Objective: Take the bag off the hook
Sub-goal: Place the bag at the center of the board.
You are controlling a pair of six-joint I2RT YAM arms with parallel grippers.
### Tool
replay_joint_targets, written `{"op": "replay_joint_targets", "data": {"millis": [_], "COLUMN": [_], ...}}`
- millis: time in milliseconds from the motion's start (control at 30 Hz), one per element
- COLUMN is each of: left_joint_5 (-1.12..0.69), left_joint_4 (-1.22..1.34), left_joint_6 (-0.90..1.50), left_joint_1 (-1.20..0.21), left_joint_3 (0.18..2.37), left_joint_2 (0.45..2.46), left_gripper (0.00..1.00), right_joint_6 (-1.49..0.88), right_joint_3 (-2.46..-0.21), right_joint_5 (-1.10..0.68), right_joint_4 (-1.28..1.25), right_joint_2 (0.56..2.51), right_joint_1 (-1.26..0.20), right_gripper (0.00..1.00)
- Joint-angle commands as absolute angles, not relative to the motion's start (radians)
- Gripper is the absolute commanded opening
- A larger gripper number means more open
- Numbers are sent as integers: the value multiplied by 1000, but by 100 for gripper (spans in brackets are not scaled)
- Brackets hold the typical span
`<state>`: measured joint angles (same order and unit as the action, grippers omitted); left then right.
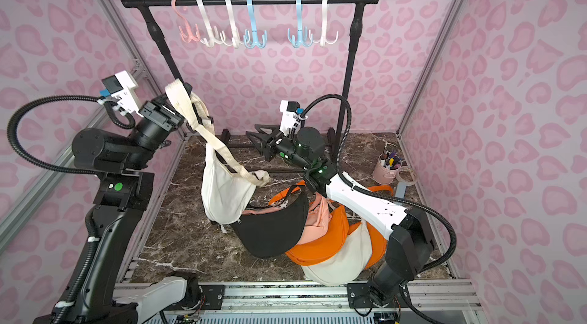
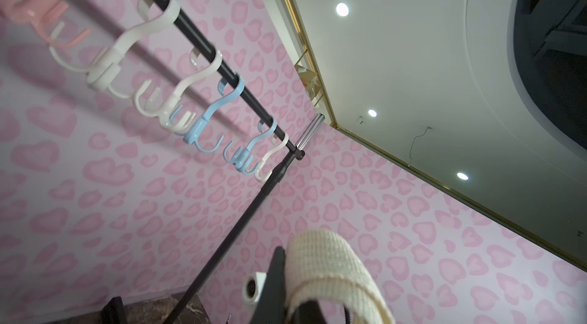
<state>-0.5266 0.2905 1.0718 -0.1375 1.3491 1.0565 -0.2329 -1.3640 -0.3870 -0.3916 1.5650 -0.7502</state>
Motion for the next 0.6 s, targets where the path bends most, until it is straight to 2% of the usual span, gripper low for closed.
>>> {"op": "replay_joint_targets", "data": {"millis": [0, 200, 267, 500, 567], "left_joint_5": [-509, -271, -172, 19, 37], "left_joint_4": [182, -171, -207, -288, -278], "left_joint_6": [1115, 1090, 1071, 1024, 989], "left_joint_1": [-146, -138, -125, -18, 12], "left_joint_3": [1205, 883, 794, 729, 732], "left_joint_2": [963, 792, 767, 818, 850], "left_gripper": [3, 5, 7, 13, 22], "right_joint_6": [-155, -163, -158, -132, -121], "right_joint_3": [-1299, -1247, -1241, -1256, -1260], "right_joint_5": [-336, -282, -268, -246, -240], "right_joint_4": [-348, -284, -271, -225, -206], "right_joint_2": [1518, 1485, 1479, 1492, 1493], "right_joint_1": [-776, -787, -788, -788, -788], "right_gripper": [43, 43, 43, 44, 44]}}
